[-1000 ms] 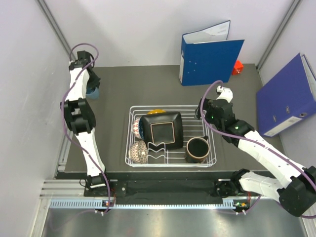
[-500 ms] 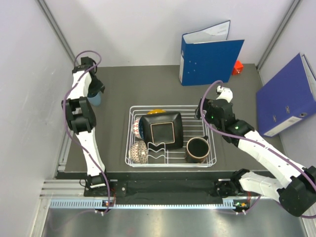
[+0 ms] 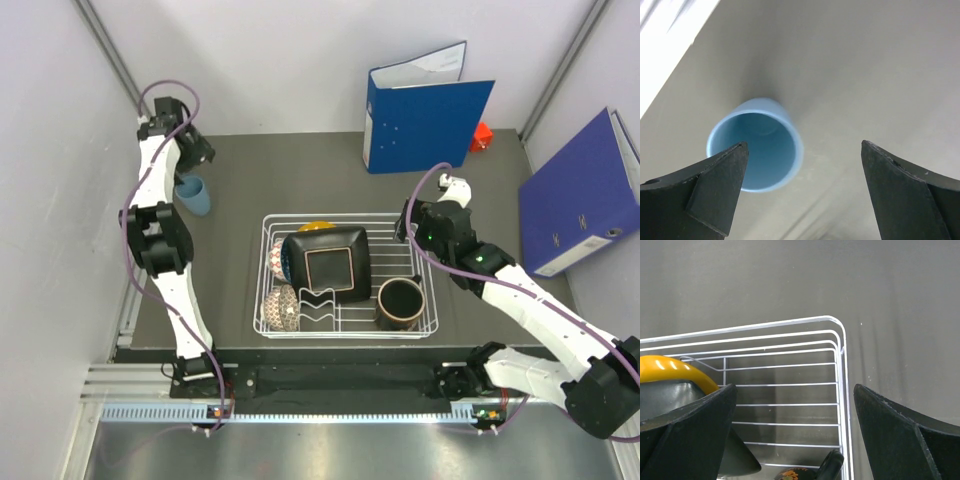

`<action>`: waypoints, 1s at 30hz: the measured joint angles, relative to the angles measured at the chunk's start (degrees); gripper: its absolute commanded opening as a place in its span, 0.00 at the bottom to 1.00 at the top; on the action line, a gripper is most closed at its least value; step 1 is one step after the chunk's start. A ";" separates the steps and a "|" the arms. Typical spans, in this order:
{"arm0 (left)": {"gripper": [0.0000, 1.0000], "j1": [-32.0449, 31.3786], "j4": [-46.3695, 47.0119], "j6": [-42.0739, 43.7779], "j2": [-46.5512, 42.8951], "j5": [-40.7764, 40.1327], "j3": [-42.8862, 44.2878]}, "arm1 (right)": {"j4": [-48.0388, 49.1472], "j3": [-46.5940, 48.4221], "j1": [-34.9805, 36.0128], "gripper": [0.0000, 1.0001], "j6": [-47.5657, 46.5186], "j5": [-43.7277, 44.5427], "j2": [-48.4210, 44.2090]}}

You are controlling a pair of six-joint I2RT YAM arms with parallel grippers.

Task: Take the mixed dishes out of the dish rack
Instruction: Adjust the dish rack at the center of the board.

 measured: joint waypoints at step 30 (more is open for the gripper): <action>0.99 -51.95 14.69 1.79 -56.96 -29.22 -48.92 | 0.44 -2.43 0.11 1.00 -2.49 1.66 -12.44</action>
